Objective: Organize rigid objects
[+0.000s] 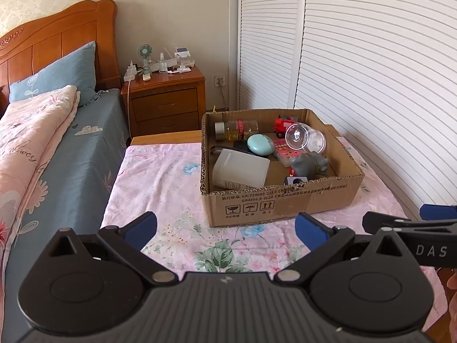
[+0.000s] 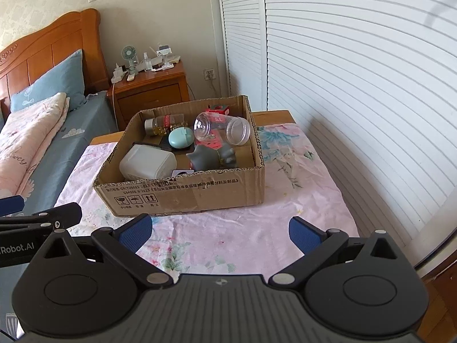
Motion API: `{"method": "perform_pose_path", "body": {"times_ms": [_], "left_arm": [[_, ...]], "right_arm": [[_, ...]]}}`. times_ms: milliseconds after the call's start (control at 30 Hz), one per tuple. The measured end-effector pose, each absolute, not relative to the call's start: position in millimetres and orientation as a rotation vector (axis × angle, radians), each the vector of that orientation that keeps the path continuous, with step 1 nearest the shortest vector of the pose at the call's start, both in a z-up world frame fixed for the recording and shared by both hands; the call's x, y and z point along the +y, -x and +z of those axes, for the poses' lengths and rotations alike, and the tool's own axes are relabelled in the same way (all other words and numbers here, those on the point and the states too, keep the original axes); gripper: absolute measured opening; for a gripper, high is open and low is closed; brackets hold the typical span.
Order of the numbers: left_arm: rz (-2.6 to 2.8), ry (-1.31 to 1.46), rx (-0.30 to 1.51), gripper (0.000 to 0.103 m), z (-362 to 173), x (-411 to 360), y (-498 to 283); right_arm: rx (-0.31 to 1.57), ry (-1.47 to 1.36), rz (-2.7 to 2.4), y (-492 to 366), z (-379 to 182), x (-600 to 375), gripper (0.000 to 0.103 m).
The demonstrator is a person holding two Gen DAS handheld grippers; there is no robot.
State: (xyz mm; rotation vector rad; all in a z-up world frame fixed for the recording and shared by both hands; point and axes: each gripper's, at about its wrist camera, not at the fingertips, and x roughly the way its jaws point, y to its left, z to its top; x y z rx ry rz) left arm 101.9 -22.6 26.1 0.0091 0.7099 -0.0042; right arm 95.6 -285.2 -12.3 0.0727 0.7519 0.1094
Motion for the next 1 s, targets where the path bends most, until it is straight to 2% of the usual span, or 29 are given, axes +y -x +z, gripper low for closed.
{"method": "perform_pose_path", "body": {"times_ms": [1000], "left_arm": [[-0.001,-0.007,0.707,0.102,29.6,-21.7,-101.4]], "right_arm": [[0.739,-0.062,0.106,-93.1,-7.0,-285.8,0.103]]}}
